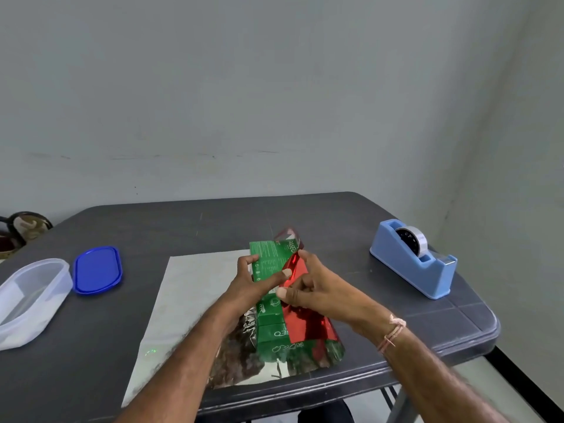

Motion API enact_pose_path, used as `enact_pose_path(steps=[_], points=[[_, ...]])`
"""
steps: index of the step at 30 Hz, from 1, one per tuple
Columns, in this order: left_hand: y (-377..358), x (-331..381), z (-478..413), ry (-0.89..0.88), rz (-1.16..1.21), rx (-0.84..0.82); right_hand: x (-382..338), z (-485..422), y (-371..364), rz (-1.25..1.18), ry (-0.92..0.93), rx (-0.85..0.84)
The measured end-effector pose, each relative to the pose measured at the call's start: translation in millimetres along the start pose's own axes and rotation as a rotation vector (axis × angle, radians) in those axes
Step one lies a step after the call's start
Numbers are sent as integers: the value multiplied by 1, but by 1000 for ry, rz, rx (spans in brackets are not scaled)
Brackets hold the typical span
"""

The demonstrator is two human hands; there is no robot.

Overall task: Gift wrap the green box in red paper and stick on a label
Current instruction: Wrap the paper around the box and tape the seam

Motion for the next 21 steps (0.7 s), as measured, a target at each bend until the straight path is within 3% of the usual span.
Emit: enact_pose_path(steps=[5, 8, 11, 16, 21], points=[[-5, -4, 0, -27, -45, 27, 9, 2, 6, -126, 48, -4], [-6, -7, 1, -48, 0, 29, 18, -11, 31, -266, 61, 134], [-7, -12, -1, -43, 31, 40, 28, -42, 64, -228, -4, 274], [-6, -14, -4, -28, -36, 61, 15, -101, 88, 69, -181, 323], [-8, -18, -7, -17, -58, 87, -17, -155, 76, 726, -242, 192]])
Point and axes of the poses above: each hand's wrist, its own z-axis away from the middle knuckle, its own y-axis out of the back of the hand, x = y × z, the point moved 3 cm from there along -z, towards the middle knuckle, and after that the axes turned 5 degrees about -x, right-handed, at the moved point
